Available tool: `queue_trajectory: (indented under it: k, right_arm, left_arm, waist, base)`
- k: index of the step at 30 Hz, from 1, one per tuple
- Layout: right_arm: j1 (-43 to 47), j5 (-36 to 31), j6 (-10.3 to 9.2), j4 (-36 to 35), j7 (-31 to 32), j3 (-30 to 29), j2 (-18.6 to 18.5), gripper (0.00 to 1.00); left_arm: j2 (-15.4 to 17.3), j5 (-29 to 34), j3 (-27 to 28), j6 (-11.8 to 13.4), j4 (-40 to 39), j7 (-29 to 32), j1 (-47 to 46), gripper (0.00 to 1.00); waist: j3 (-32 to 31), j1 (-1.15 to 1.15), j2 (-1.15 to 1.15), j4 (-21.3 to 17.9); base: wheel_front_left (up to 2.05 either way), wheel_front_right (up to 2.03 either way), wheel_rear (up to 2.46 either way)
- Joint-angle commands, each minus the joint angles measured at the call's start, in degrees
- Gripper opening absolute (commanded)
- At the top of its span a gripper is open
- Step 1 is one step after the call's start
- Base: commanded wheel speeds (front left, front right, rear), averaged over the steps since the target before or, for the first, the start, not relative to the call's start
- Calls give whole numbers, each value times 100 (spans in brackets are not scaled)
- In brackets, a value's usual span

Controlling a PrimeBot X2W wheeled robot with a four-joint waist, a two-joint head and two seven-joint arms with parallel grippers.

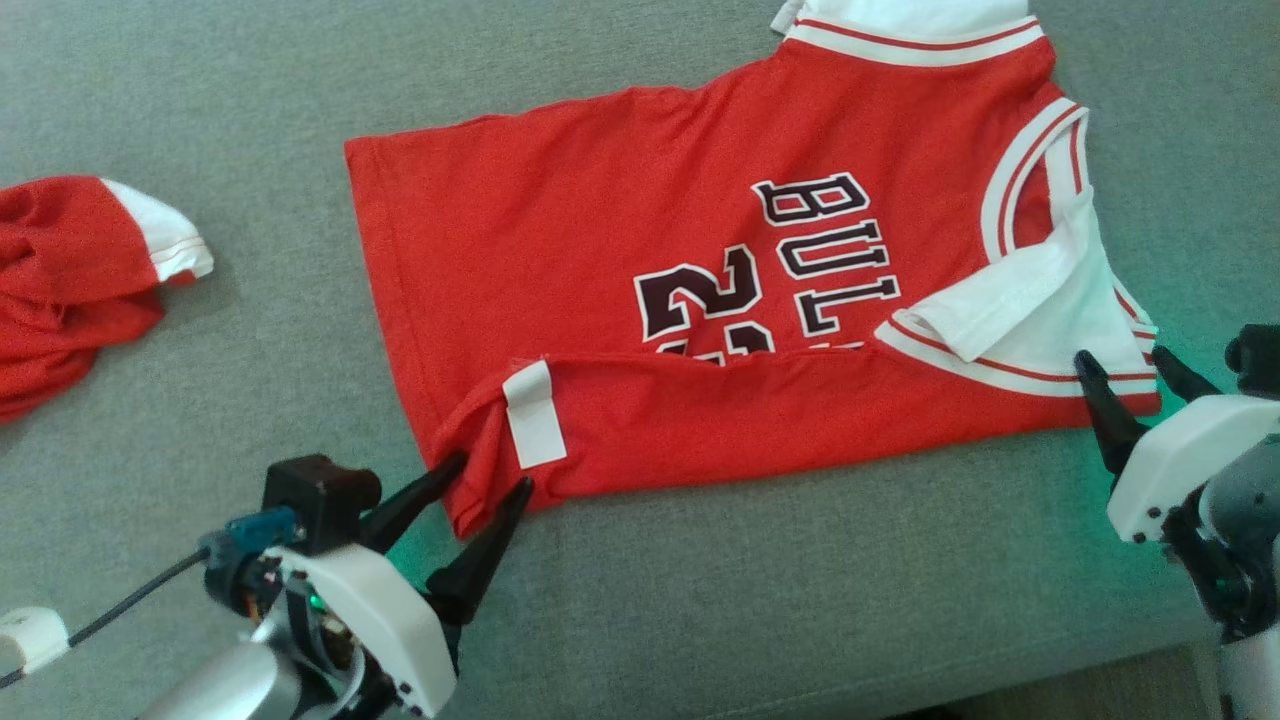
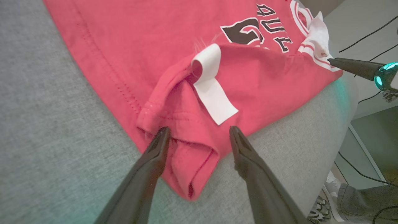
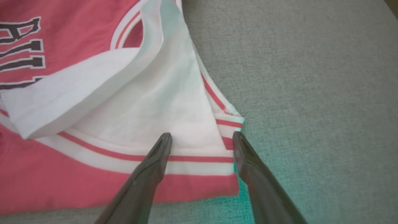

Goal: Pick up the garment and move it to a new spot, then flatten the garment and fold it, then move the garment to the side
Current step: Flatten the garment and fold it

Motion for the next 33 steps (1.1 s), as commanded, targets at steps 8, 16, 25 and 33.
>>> queue_trajectory:
  k: [8, 16, 25, 33]
  right_arm:
    - [92, 72, 43, -129, 101, 158, -302, 100]
    - [-62, 281, 43, 52, 353, 491, -339, 100]
    - [-123, 1029, 43, 59, 683, 490, -582, 0]
    - [687, 1943, 43, -656, 1653, 315, -1525, 0]
  left_arm:
    - [442, 108, 351, 329, -245, -15, 27, 100]
    - [307, -25, 148, 172, -83, 217, -41, 85]
    - [300, -296, 87, -262, 193, 319, -190, 0]
    - [939, -834, 338, -200, -631, 454, 426, 0]
  waist:
    - [15, 0, 0, -82]
    - [130, 0, 0, -57]
    - [-126, 0, 0, 25]
    - [-414, 0, 0, 112]
  base:
    - [0, 0, 0]
    - [0, 0, 0]
    - [0, 0, 0]
    - [0, 0, 0]
